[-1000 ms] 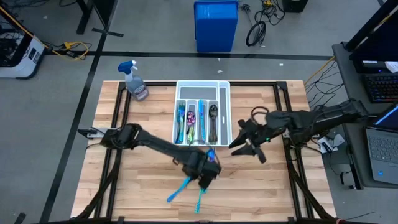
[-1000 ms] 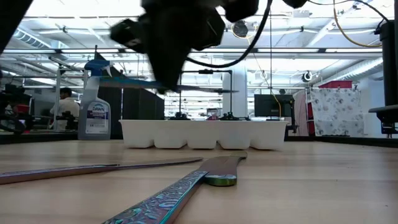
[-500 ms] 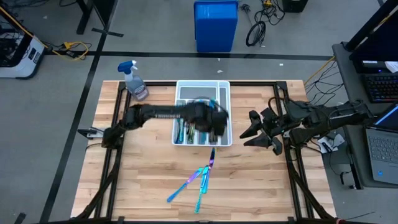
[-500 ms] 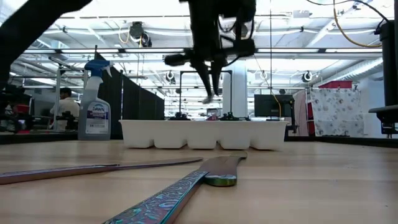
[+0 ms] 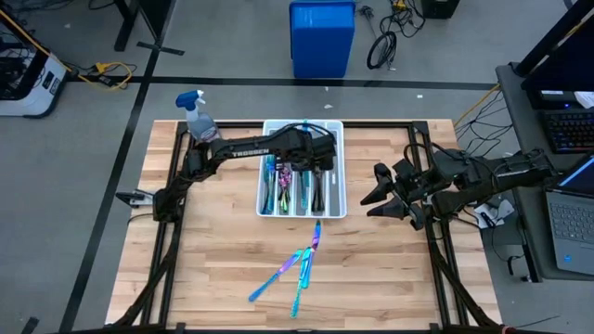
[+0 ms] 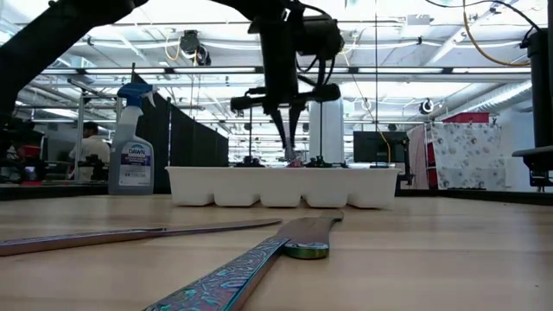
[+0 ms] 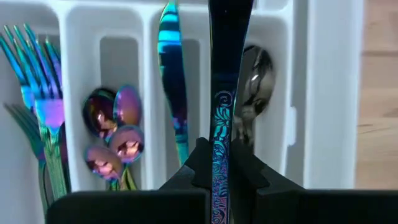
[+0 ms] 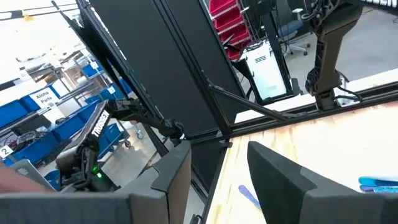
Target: Sort silverware
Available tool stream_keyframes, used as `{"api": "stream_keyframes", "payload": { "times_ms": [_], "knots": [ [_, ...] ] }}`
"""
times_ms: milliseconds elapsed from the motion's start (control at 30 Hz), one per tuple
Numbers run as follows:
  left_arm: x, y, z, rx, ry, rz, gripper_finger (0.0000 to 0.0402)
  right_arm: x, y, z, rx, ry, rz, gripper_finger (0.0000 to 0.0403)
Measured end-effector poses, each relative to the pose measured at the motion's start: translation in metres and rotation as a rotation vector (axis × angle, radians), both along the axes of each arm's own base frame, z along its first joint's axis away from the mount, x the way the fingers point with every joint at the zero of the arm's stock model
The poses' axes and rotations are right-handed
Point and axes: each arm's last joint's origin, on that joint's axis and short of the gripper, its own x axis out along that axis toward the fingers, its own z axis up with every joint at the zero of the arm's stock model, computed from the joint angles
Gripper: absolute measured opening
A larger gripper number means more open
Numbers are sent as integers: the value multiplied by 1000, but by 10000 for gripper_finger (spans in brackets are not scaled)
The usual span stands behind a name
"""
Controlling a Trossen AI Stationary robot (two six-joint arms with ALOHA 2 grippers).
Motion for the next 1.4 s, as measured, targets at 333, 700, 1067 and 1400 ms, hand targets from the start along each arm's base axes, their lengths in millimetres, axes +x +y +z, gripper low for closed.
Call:
{"api": "stream_keyframes", "payload": {
  "times_ms": [333,700,1067,1400],
  "knots": [
    [-5,-16,-41,-80,72,-36,14,2,-7,0,-15,-3,-83,141],
    [3,-30,-54,-156,-12,-84,18,4,-20,0,-10,-1,-159,141],
    [-1,-32,-61,-186,12,-10,19,4,-26,0,-10,-3,-194,141],
    [-2,-31,-61,-268,10,-52,54,4,-27,0,-10,-3,-196,141]
  ]
}}
